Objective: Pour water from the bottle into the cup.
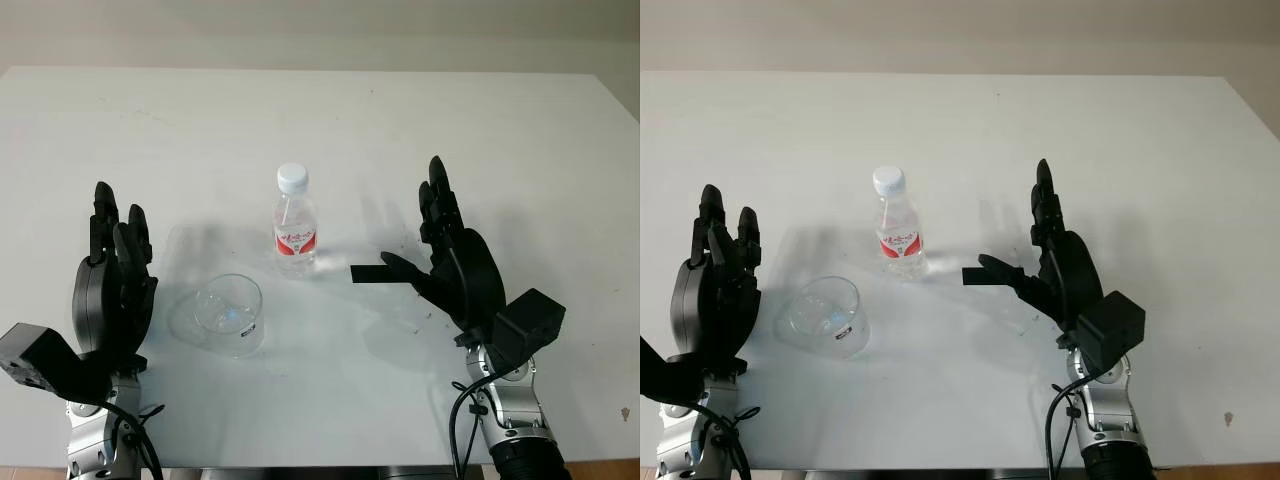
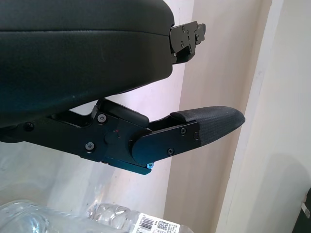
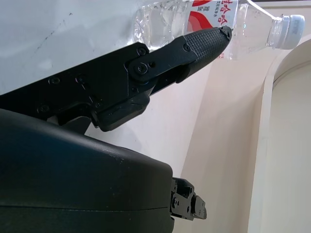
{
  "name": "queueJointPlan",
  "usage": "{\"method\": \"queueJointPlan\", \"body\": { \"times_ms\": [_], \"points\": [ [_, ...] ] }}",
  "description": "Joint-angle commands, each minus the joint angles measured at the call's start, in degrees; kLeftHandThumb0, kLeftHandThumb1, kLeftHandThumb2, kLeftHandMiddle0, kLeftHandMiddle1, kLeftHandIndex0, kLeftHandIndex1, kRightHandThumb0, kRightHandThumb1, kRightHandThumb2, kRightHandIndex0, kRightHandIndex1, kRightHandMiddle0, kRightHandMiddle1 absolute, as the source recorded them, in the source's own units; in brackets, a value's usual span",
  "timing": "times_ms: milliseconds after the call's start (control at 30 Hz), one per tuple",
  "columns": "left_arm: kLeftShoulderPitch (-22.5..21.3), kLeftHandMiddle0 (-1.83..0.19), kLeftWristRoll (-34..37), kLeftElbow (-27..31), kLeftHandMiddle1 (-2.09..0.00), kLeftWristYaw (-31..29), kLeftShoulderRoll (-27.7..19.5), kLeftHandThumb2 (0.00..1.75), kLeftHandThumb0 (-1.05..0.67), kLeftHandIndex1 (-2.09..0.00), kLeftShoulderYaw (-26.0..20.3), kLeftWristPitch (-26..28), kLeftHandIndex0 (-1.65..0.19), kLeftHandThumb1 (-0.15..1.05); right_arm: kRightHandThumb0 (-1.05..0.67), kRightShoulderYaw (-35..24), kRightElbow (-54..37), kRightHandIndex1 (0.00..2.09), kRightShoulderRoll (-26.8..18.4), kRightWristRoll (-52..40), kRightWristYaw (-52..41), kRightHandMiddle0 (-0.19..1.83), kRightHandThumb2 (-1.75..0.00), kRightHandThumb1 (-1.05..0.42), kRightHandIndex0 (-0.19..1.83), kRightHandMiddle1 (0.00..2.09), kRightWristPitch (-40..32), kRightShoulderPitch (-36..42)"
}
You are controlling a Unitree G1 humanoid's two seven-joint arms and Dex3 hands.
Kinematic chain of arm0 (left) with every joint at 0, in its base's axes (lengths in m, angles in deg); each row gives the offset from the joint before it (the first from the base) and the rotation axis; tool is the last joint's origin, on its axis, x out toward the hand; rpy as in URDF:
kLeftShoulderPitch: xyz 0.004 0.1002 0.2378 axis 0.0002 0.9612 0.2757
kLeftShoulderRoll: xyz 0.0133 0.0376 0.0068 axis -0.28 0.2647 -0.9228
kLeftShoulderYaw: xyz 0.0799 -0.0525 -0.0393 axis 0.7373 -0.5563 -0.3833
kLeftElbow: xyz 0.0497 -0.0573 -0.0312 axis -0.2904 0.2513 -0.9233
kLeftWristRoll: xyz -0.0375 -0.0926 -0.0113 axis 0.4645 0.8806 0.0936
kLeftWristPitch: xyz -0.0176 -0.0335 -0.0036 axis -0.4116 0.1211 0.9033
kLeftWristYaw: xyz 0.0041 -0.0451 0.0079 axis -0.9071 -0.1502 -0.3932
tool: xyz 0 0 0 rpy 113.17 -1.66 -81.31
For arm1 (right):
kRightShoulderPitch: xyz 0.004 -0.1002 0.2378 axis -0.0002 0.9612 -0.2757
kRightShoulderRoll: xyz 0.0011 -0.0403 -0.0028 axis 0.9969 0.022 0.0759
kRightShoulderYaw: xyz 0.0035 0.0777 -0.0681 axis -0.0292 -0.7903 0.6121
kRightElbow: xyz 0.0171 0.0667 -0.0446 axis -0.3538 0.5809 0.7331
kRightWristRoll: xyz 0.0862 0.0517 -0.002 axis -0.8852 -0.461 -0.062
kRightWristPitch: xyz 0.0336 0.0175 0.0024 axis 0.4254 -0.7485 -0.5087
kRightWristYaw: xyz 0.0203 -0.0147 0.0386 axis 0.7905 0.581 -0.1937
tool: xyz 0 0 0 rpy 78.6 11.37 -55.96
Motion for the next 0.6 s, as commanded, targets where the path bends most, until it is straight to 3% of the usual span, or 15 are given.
{"method": "queueJointPlan", "body": {
  "times_ms": [0,367,567],
  "points": [
    [1.99,0.14,0.47,-0.21,-0.05,-0.28,0.60,0.67,-0.71,-0.02,-0.08,-0.01,0.19,1.05,-0.89,0.34,-1.49,0.00,0.65,0.19,0.32,-0.19,-0.05,-0.93,-0.19,0.00,-0.52,1.45],
    [-2.42,0.11,-0.86,-4.52,-0.06,0.75,0.98,0.66,-0.72,-0.04,0.51,-0.88,0.18,1.05,-0.88,0.42,2.81,0.00,0.95,-0.58,-1.32,-0.19,-0.05,-0.92,-0.19,0.00,0.48,-0.81],
    [-1.98,0.12,-0.62,-4.51,-0.05,0.62,1.32,0.66,-0.73,-0.03,0.48,-1.90,0.19,1.05,-0.87,2.92,4.98,0.00,1.93,0.02,-4.35,-0.19,-0.05,-0.91,-0.19,0.00,0.07,-6.38]
  ]
}}
